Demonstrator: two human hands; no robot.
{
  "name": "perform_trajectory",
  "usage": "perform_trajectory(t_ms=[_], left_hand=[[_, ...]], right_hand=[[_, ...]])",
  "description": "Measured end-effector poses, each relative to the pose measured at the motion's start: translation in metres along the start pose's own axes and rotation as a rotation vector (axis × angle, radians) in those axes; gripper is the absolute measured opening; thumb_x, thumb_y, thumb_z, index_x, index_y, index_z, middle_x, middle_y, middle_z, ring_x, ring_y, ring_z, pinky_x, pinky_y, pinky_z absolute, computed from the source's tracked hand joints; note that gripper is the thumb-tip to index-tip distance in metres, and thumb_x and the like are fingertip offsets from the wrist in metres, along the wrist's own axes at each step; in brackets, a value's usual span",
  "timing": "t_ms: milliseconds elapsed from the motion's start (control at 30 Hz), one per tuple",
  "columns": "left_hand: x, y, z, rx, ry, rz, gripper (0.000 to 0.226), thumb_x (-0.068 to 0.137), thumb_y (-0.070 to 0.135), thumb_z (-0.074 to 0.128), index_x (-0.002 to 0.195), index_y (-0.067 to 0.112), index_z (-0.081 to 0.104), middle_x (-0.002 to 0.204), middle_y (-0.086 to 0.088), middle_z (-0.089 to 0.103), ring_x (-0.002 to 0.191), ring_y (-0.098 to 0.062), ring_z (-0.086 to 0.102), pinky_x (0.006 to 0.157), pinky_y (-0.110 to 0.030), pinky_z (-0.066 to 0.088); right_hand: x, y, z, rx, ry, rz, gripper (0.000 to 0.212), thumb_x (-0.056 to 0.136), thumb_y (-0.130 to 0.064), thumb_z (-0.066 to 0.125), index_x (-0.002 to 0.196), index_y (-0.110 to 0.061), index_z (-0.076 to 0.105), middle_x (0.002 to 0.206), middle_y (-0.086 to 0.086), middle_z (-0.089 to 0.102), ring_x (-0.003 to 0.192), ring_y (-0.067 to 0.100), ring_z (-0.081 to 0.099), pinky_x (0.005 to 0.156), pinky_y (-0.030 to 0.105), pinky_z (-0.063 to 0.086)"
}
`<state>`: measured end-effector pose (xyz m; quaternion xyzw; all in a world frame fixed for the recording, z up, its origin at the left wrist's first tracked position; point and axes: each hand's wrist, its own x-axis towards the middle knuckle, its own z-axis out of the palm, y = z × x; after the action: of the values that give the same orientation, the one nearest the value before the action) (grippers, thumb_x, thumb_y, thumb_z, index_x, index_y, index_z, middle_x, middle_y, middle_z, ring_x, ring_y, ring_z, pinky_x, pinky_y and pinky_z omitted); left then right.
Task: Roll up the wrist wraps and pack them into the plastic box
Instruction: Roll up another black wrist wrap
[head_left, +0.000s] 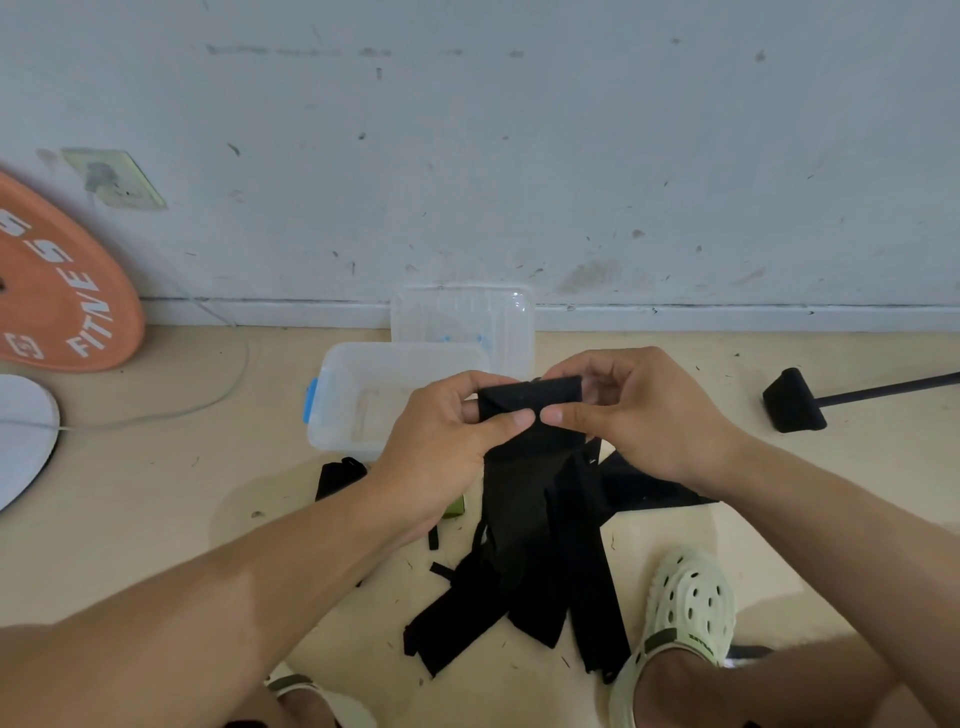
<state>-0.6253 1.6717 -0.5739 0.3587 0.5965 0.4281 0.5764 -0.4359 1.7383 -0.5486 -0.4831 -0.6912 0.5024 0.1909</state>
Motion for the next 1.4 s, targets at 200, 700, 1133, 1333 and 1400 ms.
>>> perform_trajectory(t_ms=[200, 700, 1133, 1333, 1400], left_hand=[[-0.004, 0.005, 0.002, 0.066, -0.087, -0.011, 0.030, 0.092, 0.042, 0.068, 0.117, 0.026, 0.073, 0.108, 0.005, 0.079, 0.106, -0.011, 0.074, 0.101, -0.038, 0.055], [0.008, 0.007, -0.009, -0.160, -0.055, -0.137, 0.029, 0.093, 0.011, 0.072, 0.122, 0.016, 0.073, 0.119, -0.009, 0.076, 0.110, -0.023, 0.073, 0.096, -0.048, 0.060], [0.003, 0.003, -0.006, 0.014, -0.018, -0.038, 0.026, 0.085, 0.005, 0.081, 0.107, 0.017, 0.076, 0.098, -0.002, 0.081, 0.102, -0.017, 0.075, 0.100, -0.043, 0.055], [0.000, 0.010, -0.004, -0.047, -0.089, -0.085, 0.039, 0.076, 0.018, 0.085, 0.112, 0.015, 0.073, 0.107, -0.006, 0.079, 0.106, -0.022, 0.075, 0.104, -0.052, 0.054], [-0.002, 0.014, -0.002, -0.061, -0.147, -0.122, 0.052, 0.071, 0.037, 0.083, 0.117, 0.015, 0.072, 0.112, -0.005, 0.078, 0.109, -0.020, 0.074, 0.105, -0.051, 0.054]], right_hand=[[-0.001, 0.002, 0.002, 0.069, 0.052, -0.089, 0.017, 0.089, -0.017, 0.080, 0.093, -0.034, 0.076, 0.070, 0.001, 0.062, 0.069, 0.040, 0.060, 0.069, 0.036, 0.051], [-0.002, 0.001, 0.003, 0.075, 0.058, -0.114, 0.025, 0.077, -0.018, 0.089, 0.096, -0.032, 0.082, 0.099, -0.014, 0.072, 0.073, 0.008, 0.063, 0.080, 0.024, 0.054], [0.001, 0.000, 0.002, 0.087, -0.017, -0.014, 0.026, 0.079, -0.021, 0.088, 0.102, -0.030, 0.079, 0.092, 0.012, 0.076, 0.087, 0.036, 0.072, 0.090, 0.047, 0.060], [0.001, 0.004, 0.003, 0.160, 0.067, -0.026, 0.019, 0.080, -0.020, 0.087, 0.092, -0.034, 0.079, 0.094, 0.023, 0.072, 0.081, 0.041, 0.066, 0.080, 0.040, 0.058], [0.000, 0.003, 0.004, 0.191, 0.102, -0.046, 0.020, 0.080, -0.016, 0.087, 0.090, -0.032, 0.079, 0.093, 0.013, 0.075, 0.085, 0.041, 0.067, 0.079, 0.040, 0.058]])
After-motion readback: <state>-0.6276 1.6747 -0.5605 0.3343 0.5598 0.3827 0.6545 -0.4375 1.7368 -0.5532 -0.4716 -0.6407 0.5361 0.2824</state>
